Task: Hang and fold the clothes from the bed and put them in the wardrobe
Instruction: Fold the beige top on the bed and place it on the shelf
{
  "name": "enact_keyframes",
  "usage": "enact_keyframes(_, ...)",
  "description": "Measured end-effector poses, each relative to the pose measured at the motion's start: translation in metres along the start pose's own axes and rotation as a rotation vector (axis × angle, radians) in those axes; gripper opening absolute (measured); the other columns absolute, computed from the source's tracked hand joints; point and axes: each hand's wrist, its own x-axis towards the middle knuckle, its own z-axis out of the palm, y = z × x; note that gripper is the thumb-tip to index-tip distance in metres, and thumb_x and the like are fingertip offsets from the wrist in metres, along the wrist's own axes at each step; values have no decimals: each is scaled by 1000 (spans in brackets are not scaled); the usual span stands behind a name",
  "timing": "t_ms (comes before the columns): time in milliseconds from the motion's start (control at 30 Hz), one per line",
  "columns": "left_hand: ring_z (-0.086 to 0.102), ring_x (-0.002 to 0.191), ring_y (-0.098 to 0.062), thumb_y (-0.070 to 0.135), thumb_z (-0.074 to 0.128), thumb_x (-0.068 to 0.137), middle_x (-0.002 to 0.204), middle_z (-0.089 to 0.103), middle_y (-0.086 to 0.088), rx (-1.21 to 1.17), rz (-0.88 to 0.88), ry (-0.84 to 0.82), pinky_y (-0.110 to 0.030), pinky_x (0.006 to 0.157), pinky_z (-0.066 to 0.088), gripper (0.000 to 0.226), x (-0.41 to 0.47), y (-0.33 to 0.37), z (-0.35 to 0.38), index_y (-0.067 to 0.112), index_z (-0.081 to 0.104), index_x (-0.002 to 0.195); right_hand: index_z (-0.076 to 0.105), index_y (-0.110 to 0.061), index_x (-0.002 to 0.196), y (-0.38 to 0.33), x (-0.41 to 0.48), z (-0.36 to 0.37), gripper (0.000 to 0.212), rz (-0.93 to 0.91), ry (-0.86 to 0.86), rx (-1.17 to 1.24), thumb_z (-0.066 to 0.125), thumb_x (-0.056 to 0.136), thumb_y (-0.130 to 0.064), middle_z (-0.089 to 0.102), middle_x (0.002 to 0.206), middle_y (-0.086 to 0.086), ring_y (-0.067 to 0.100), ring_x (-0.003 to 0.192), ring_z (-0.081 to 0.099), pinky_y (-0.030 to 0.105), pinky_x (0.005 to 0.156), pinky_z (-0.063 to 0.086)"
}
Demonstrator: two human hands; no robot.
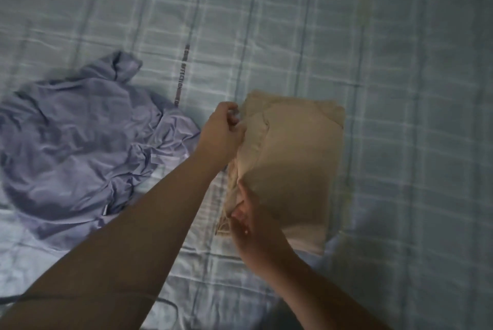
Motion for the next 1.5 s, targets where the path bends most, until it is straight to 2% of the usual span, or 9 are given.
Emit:
enact_keyframes(67,58,89,-16,6,61,86,107,58,-5,102,80,45,-26,80,48,43,-9,2,-1,12,53,128,36,-36,147,9,-4,-12,50,13,31,83,42,98,-33,63,92,-15,-2,79,58,25,78,45)
enact_keyframes(167,54,110,-37,4,53,84,119,58,-20,316,342,111,-42,99,42,40,-37,9,-3,1,58,123,60,-32,122,22,-14,-37,34,68,262,130,37,97,-33,66,96,-11,6,85,63,34,82,51)
enact_keyframes(267,47,124,-44,8,52,82,130,55,-26,441,592,-31,-47,112,32,43,-74,13,5,-4,60,122,65,-19,107,38,-20,-70,34,-53,543,-145,39,85,-22,64,101,-7,15,95,60,26,87,46)
enact_keyframes(367,37,139,-43,13,50,81,142,49,-27,584,739,-171,-54,117,26,53,-109,5,23,-5,57,130,58,-10,123,52,-15,-79,46,-129,577,-436,45,79,-12,54,128,9,29,121,50,34,106,39)
enact_keyframes(467,33,144,-37,28,46,97,150,44,-20,684,728,-202,-55,116,27,53,-126,-16,37,1,49,142,41,1,144,68,-9,-61,57,-197,495,-650,48,90,-15,35,153,20,34,144,29,48,117,27)
enact_keyframes(800,19,150,-31,33,53,96,160,30,-14,642,709,-88,-55,118,25,62,-128,-80,35,8,38,151,29,-2,152,122,-6,-51,66,-299,407,-764,42,95,-32,22,161,16,32,150,16,55,117,22)
enact_keyframes(1167,37,140,-33,20,50,88,139,53,-9,616,594,28,-58,116,22,46,-87,-13,17,10,56,134,54,-13,132,69,20,-108,48,-266,549,-615,49,85,-20,49,143,9,29,130,47,43,108,34)
enact_keyframes(1400,9,153,-25,36,38,102,164,21,-9,722,460,-131,-46,123,6,61,-16,13,49,12,24,156,22,-6,155,65,89,-118,68,-32,432,-835,40,98,-38,21,161,16,31,150,16,48,121,14)
enact_keyframes(1500,12,153,-25,37,36,102,163,23,-9,719,539,-161,-47,123,10,60,-6,-1,43,12,27,156,13,-11,157,83,90,-119,74,45,430,-830,34,96,-48,15,164,12,25,152,9,46,122,11)
